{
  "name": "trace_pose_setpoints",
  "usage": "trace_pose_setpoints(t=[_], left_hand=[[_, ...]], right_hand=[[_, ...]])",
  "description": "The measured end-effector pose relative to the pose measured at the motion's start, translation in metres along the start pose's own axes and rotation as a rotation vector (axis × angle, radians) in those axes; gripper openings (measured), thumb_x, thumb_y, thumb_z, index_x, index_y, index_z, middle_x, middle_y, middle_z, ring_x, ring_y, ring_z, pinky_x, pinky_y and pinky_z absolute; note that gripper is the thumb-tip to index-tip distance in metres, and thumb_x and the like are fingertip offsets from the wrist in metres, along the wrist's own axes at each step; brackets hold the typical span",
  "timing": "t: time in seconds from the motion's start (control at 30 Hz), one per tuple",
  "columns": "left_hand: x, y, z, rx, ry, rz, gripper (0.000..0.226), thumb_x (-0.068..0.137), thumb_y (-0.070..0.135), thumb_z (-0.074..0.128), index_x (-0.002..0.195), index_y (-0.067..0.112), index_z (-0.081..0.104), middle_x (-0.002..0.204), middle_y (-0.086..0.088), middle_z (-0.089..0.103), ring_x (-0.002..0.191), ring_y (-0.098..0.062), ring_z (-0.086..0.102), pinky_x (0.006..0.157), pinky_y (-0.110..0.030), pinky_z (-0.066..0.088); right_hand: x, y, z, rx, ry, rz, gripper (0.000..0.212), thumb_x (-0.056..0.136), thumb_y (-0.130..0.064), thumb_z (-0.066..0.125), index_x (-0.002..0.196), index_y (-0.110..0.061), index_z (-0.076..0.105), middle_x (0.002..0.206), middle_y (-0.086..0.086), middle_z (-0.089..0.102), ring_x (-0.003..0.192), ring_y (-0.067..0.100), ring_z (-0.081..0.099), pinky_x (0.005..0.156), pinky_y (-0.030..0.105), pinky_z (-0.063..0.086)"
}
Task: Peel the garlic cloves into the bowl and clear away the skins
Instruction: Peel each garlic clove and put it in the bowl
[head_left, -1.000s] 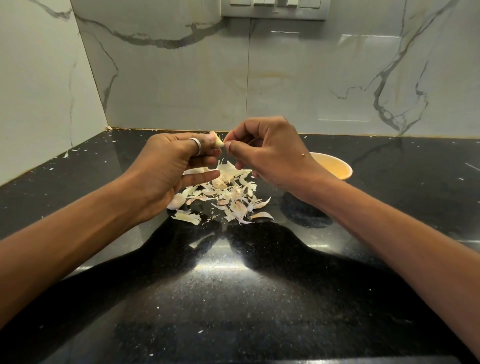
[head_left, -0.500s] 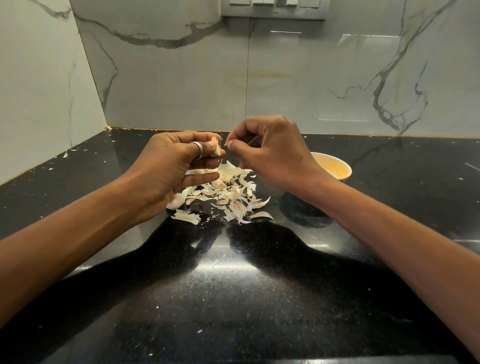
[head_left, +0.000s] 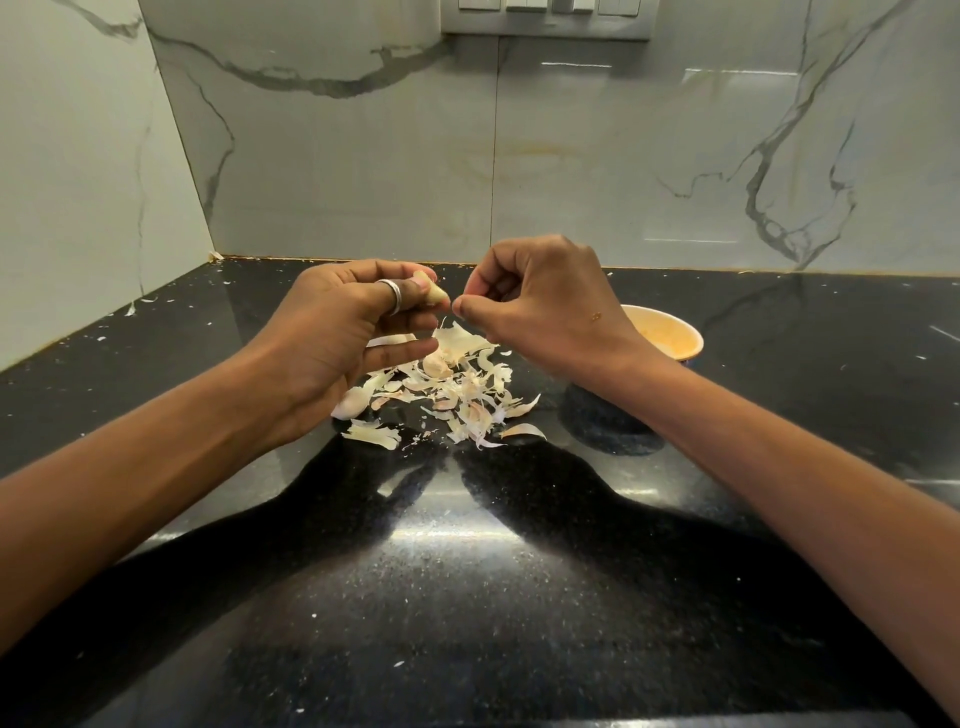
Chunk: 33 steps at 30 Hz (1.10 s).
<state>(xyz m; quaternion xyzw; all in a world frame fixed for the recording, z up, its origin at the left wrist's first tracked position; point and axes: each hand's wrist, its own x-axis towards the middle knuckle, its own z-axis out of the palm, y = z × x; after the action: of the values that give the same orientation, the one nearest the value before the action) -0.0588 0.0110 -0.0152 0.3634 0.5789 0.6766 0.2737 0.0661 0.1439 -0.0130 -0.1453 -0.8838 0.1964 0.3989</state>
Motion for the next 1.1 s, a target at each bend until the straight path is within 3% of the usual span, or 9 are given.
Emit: trace_pose_setpoints(t=[0.13, 0.23, 0.4, 0.6, 0.77, 0.9, 1.1], left_hand=[[0.001, -0.001, -0.002, -0.007, 0.031, 0.015, 0.012, 0.097, 0.013, 0.063, 0.106, 0.009, 0.069, 0.102, -0.012, 0.077, 0.085, -0.014, 0.067, 0.072, -0.027, 0.061], [0.002, -0.002, -0.002, 0.009, 0.05, 0.031, 0.01, 0.095, 0.014, 0.065, 0.103, 0.011, 0.07, 0.099, -0.008, 0.077, 0.086, -0.012, 0.068, 0.073, -0.027, 0.062], [0.001, -0.004, -0.002, 0.05, 0.033, 0.078, 0.016, 0.085, 0.02, 0.072, 0.101, 0.015, 0.073, 0.095, 0.0, 0.075, 0.093, -0.01, 0.071, 0.075, -0.027, 0.06], [0.001, -0.004, -0.003, 0.048, 0.039, 0.077, 0.027, 0.076, 0.027, 0.076, 0.101, 0.016, 0.076, 0.114, -0.013, 0.073, 0.116, -0.026, 0.066, 0.079, -0.031, 0.061], [0.0, -0.002, -0.004, 0.047, 0.037, 0.08, 0.03, 0.073, 0.029, 0.078, 0.1, 0.016, 0.078, 0.113, -0.014, 0.073, 0.101, -0.016, 0.066, 0.079, -0.032, 0.061], [0.001, -0.003, -0.002, 0.045, 0.046, 0.067, 0.029, 0.074, 0.027, 0.077, 0.099, 0.013, 0.077, 0.114, -0.017, 0.071, 0.096, -0.015, 0.064, 0.076, -0.032, 0.062], [0.004, -0.003, -0.002, -0.023, 0.04, 0.015, 0.021, 0.086, 0.022, 0.073, 0.103, 0.009, 0.074, 0.095, -0.007, 0.075, 0.088, -0.012, 0.067, 0.072, -0.029, 0.06]], right_hand=[[-0.001, -0.004, -0.002, 0.081, -0.081, 0.12, 0.005, 0.085, -0.011, 0.073, 0.085, -0.014, 0.077, 0.07, -0.004, 0.073, 0.07, 0.012, 0.072, 0.063, 0.03, 0.06], [-0.002, -0.008, -0.003, 0.255, -0.155, 0.263, 0.012, 0.091, -0.021, 0.073, 0.087, -0.01, 0.075, 0.079, 0.007, 0.076, 0.066, 0.014, 0.073, 0.05, 0.027, 0.053], [-0.004, -0.012, -0.005, 0.472, -0.238, 0.368, 0.023, 0.094, -0.033, 0.074, 0.088, -0.011, 0.073, 0.085, 0.005, 0.073, 0.065, 0.01, 0.066, 0.05, 0.024, 0.046], [-0.006, -0.014, -0.006, 0.63, -0.239, 0.432, 0.02, 0.092, -0.028, 0.076, 0.093, -0.009, 0.072, 0.086, 0.006, 0.074, 0.061, 0.007, 0.063, 0.049, 0.02, 0.046], [-0.004, -0.013, -0.007, 0.64, -0.232, 0.435, 0.008, 0.096, -0.012, 0.069, 0.091, -0.006, 0.071, 0.086, 0.011, 0.073, 0.062, 0.01, 0.063, 0.049, 0.021, 0.047], [-0.004, -0.012, -0.005, 0.597, -0.233, 0.413, 0.01, 0.097, -0.011, 0.067, 0.094, -0.002, 0.07, 0.087, 0.013, 0.072, 0.065, 0.012, 0.064, 0.048, 0.021, 0.046], [-0.003, -0.011, -0.003, 0.526, -0.224, 0.395, 0.008, 0.094, -0.007, 0.066, 0.091, -0.001, 0.071, 0.078, 0.008, 0.069, 0.063, 0.011, 0.064, 0.049, 0.023, 0.047]])
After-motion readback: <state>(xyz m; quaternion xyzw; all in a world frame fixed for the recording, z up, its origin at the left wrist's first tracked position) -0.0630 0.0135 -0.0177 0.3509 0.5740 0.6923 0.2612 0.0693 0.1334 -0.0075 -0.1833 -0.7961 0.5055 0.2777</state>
